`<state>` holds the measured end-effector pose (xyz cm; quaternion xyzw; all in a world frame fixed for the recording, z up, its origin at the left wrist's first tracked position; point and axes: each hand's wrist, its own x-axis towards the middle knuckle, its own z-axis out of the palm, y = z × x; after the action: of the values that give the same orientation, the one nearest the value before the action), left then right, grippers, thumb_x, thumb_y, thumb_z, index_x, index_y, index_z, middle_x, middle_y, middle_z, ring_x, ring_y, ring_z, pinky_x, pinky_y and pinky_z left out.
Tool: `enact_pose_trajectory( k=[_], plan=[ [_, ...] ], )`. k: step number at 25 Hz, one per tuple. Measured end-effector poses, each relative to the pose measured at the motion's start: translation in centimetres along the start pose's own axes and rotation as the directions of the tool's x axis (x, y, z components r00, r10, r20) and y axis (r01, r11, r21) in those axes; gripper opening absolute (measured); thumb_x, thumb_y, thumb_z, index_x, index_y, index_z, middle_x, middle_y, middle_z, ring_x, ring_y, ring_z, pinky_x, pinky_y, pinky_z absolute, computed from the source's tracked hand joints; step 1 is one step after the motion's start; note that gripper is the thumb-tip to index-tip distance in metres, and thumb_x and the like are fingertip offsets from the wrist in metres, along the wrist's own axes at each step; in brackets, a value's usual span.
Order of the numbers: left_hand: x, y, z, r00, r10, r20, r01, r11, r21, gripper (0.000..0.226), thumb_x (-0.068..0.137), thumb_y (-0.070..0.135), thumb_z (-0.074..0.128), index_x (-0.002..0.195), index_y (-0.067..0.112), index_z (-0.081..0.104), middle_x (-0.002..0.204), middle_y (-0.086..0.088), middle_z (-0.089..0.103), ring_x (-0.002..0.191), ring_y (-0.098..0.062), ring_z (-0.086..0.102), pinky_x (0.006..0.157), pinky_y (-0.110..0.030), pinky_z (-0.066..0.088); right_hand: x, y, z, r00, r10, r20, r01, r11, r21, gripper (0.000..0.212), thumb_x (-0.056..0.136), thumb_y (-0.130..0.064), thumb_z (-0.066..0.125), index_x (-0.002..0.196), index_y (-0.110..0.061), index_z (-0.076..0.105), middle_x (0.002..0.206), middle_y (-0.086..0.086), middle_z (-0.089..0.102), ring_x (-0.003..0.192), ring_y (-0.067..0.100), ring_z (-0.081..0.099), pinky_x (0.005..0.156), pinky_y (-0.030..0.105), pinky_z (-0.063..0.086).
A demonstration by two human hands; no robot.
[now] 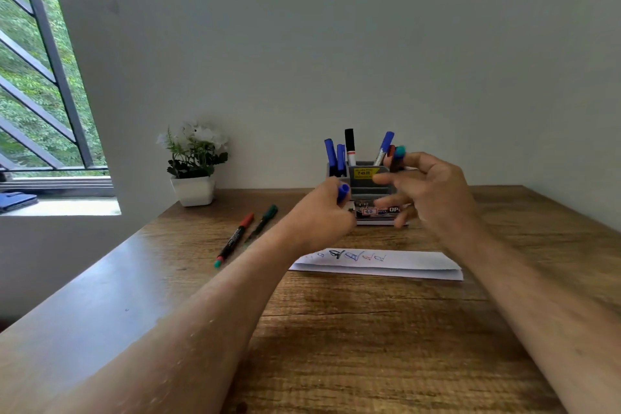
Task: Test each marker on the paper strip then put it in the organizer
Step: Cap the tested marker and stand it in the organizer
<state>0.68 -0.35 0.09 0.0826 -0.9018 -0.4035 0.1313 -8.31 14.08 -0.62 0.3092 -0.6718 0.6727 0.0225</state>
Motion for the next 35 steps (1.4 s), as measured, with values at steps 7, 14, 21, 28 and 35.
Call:
enact_pose_trajectory(
  k=[7,14,21,28,35],
  plan=[
    [0.6,-0.8,0.3,0.996,-0.028,0.087,0.0,0.951,0.31,0.055,0.071,0.035,0.085,0.105,0.024,0.043,0.084,0.012,0.045,0.075,-0.005,0.043,0.072,-0.027,0.037,-0.5,0.2,-0.9,0.935,0.275,0.223,-0.235,0.953,-0.189,0.021,0.096,-0.028,0.06,0.097,-0.008,0.068,0.064,0.013,0.069,0.042,0.02,0.058,0.038,0.024,0.045],
    [1.1,-1.3,0.2,0.986,-0.067,0.152,0.021,0.958,0.287,0.041,0.077,0.016,0.081,0.092,0.022,0.043,0.079,0.006,0.048,0.074,-0.012,0.046,0.078,-0.031,0.043,-0.7,0.6,-1.1,0.831,0.406,0.38,-0.296,0.902,-0.315,0.006,0.09,0.001,0.059,0.091,-0.003,0.064,0.068,0.014,0.068,0.045,0.018,0.055,0.039,0.022,0.045],
    [1.3,-1.7,0.6,0.968,-0.127,0.216,0.08,0.974,0.213,0.027,0.083,0.01,0.071,0.086,0.022,0.047,0.084,0.0,0.052,0.077,-0.014,0.048,0.079,-0.033,0.042,-0.9,0.9,-1.1,0.871,0.343,0.351,-0.175,0.886,-0.43,0.031,0.081,-0.002,0.065,0.058,-0.013,0.049,0.049,0.003,0.053,0.037,0.006,0.046,0.039,0.019,0.037],
    [1.8,-2.0,1.2,0.958,-0.152,0.245,0.101,0.972,0.211,0.031,0.082,0.025,0.076,0.099,0.019,0.051,0.087,-0.001,0.055,0.08,-0.015,0.051,0.073,-0.034,0.038,-0.8,1.2,-0.7,0.864,0.345,0.366,-0.182,0.893,-0.412,0.033,0.083,0.001,0.062,0.057,-0.012,0.046,0.044,0.001,0.049,0.035,0.007,0.044,0.036,0.017,0.036],
    [2.0,-2.1,1.4,0.959,-0.178,0.221,0.136,0.972,0.189,0.029,0.081,0.025,0.077,0.092,0.023,0.05,0.09,-0.002,0.056,0.082,-0.015,0.052,0.069,-0.032,0.037,-0.6,1.3,-0.7,0.855,0.362,0.372,-0.197,0.889,-0.413,0.035,0.081,0.003,0.06,0.055,-0.013,0.044,0.04,-0.002,0.045,0.038,0.01,0.044,0.039,0.019,0.037]
  ],
)
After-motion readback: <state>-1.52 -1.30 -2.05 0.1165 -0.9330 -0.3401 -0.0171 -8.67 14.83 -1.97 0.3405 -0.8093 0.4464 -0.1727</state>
